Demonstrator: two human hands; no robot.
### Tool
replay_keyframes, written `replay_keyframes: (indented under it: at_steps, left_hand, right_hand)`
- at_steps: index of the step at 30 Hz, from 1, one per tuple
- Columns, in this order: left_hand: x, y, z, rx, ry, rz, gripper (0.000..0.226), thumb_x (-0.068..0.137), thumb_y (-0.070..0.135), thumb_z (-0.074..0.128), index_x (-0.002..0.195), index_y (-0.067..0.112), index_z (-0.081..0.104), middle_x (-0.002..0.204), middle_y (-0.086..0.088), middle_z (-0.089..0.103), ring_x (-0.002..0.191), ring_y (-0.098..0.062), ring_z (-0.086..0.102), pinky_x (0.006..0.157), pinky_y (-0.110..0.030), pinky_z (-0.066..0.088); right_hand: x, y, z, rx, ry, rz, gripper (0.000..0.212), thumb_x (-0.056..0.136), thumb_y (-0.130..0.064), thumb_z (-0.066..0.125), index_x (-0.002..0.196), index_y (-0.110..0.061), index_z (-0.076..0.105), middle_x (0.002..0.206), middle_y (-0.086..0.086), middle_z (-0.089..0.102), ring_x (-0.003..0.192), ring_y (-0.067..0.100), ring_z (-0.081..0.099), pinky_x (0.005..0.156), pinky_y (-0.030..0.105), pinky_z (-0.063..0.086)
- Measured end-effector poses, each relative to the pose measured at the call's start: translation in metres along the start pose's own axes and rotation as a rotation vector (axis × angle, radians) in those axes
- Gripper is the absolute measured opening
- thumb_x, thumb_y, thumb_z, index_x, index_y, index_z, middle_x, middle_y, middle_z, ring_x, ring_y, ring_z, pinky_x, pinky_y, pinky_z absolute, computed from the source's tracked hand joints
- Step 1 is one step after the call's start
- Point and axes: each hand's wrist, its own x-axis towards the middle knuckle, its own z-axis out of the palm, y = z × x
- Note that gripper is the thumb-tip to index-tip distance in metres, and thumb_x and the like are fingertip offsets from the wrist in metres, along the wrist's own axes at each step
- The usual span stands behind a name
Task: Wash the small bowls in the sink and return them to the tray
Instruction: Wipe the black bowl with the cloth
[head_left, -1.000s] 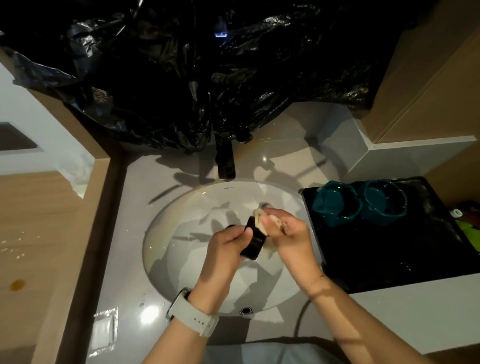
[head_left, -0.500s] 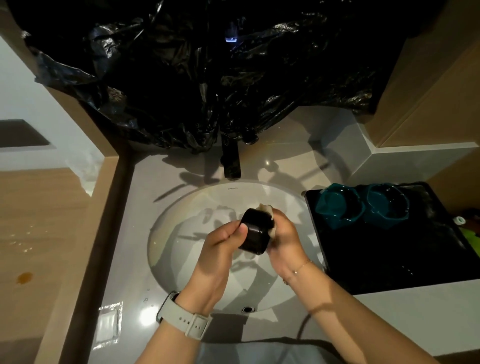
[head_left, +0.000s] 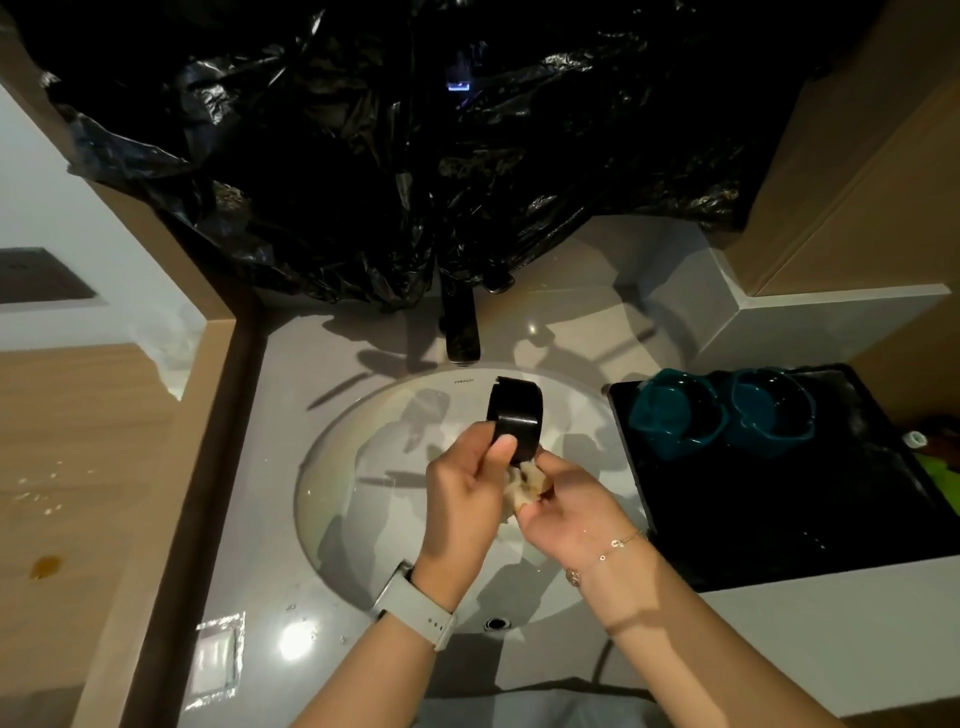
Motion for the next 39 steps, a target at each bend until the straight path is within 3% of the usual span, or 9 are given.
replay_keyframes:
  at_steps: [5, 8, 11, 14, 18, 23, 28, 33, 39]
  left_hand:
    - [0.007, -0.007, -0.003, 0.24, 0.012, 0.185, 0.024, 0.094, 0.029, 0.054, 0.083, 0.01, 0.063, 0.063, -0.002, 0.059, 0.059, -0.02, 0.055, 0.057, -0.041, 0.048]
    - [0.016, -0.009, -0.012, 0.166, 0.035, 0.051, 0.028, 0.095, 0.024, 0.054, 0.07, 0.012, 0.054, 0.059, 0.004, 0.053, 0.057, -0.018, 0.048, 0.059, -0.036, 0.042]
    - [0.023, -0.012, -0.03, -0.23, 0.026, -0.324, 0.028, 0.099, 0.018, 0.053, 0.097, -0.007, 0.065, 0.094, -0.022, 0.07, 0.09, -0.036, 0.066, 0.085, -0.045, 0.05]
    - [0.018, -0.005, -0.039, -0.496, -0.068, -0.589, 0.032, 0.1, 0.015, 0.047, 0.122, -0.004, 0.061, 0.118, -0.023, 0.068, 0.11, -0.034, 0.066, 0.097, -0.043, 0.05]
    - [0.009, 0.01, -0.031, -0.586, -0.123, -0.614, 0.029, 0.1, 0.015, 0.045, 0.117, 0.002, 0.064, 0.112, -0.017, 0.071, 0.104, -0.027, 0.068, 0.098, -0.038, 0.049]
    - [0.004, 0.024, -0.022, -0.597, -0.102, -0.526, 0.032, 0.101, 0.016, 0.042, 0.12, 0.003, 0.065, 0.114, -0.013, 0.072, 0.103, -0.021, 0.069, 0.09, -0.031, 0.051]
    - [0.002, 0.031, -0.034, -0.623, -0.05, -0.523, 0.032, 0.102, 0.016, 0.04, 0.116, 0.002, 0.064, 0.106, -0.014, 0.074, 0.095, -0.02, 0.073, 0.074, -0.024, 0.059]
    - [-0.012, 0.036, -0.04, -0.582, -0.022, -0.468, 0.033, 0.101, 0.016, 0.042, 0.119, -0.002, 0.063, 0.109, -0.018, 0.072, 0.098, -0.025, 0.071, 0.087, -0.033, 0.057]
    - [-0.015, 0.045, -0.043, -0.675, 0.008, -0.454, 0.033, 0.1, 0.014, 0.042, 0.12, -0.003, 0.061, 0.114, -0.021, 0.069, 0.1, -0.028, 0.07, 0.087, -0.032, 0.058]
  right_hand:
    - [-0.009, -0.015, 0.0, -0.024, -0.022, 0.071, 0.016, 0.096, -0.006, 0.05, 0.096, 0.003, 0.064, 0.085, 0.015, 0.068, 0.074, 0.025, 0.066, 0.062, 0.03, 0.057]
    - [-0.013, -0.016, -0.003, -0.208, -0.14, 0.009, 0.02, 0.093, -0.015, 0.056, 0.101, -0.001, 0.067, 0.097, 0.019, 0.068, 0.081, 0.029, 0.065, 0.065, 0.036, 0.053]
    - [-0.02, -0.022, -0.006, -0.415, -0.134, -0.306, 0.018, 0.09, -0.016, 0.061, 0.1, -0.006, 0.07, 0.097, 0.015, 0.071, 0.08, 0.028, 0.065, 0.066, 0.037, 0.049]
    - [-0.022, -0.033, -0.014, -0.56, -0.092, -0.646, 0.025, 0.089, -0.019, 0.064, 0.113, -0.021, 0.069, 0.11, 0.0, 0.072, 0.099, 0.014, 0.066, 0.082, 0.026, 0.051]
    - [-0.01, -0.024, -0.028, -1.031, -0.208, -0.927, 0.036, 0.094, -0.013, 0.058, 0.12, -0.037, 0.061, 0.129, -0.005, 0.061, 0.119, 0.003, 0.056, 0.095, 0.012, 0.042]
    - [0.003, -0.012, -0.031, -1.367, -0.205, -1.377, 0.032, 0.093, -0.016, 0.058, 0.125, -0.021, 0.063, 0.129, 0.002, 0.062, 0.123, 0.008, 0.054, 0.103, 0.014, 0.04]
    - [-0.012, -0.012, -0.047, -1.476, -0.268, -1.301, 0.031, 0.092, -0.026, 0.055, 0.121, -0.023, 0.066, 0.12, 0.001, 0.068, 0.109, 0.012, 0.064, 0.097, 0.015, 0.046]
    - [-0.027, -0.005, -0.031, -1.467, -0.339, -1.363, 0.029, 0.089, -0.015, 0.059, 0.117, -0.017, 0.069, 0.118, 0.002, 0.067, 0.11, 0.012, 0.06, 0.1, 0.016, 0.043]
    - [-0.031, -0.02, -0.024, -1.483, -0.326, -1.304, 0.028, 0.092, -0.023, 0.056, 0.117, -0.021, 0.069, 0.118, -0.002, 0.068, 0.106, 0.012, 0.065, 0.095, 0.021, 0.048]
